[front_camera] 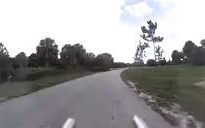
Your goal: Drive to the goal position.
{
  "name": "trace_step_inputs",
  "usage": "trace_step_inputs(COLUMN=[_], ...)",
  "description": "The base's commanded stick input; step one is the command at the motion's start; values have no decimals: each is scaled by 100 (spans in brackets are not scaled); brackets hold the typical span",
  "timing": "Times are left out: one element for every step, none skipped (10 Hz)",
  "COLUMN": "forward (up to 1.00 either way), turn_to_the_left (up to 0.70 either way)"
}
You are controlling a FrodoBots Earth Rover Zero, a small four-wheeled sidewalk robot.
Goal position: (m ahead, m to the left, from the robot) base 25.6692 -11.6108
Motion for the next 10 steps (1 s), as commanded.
trace_step_inputs(forward=[85,85,85,85,85,85,85,85,85,85], turn_to_the_left=[0,0,0,0,0,0,0,0,0,0])
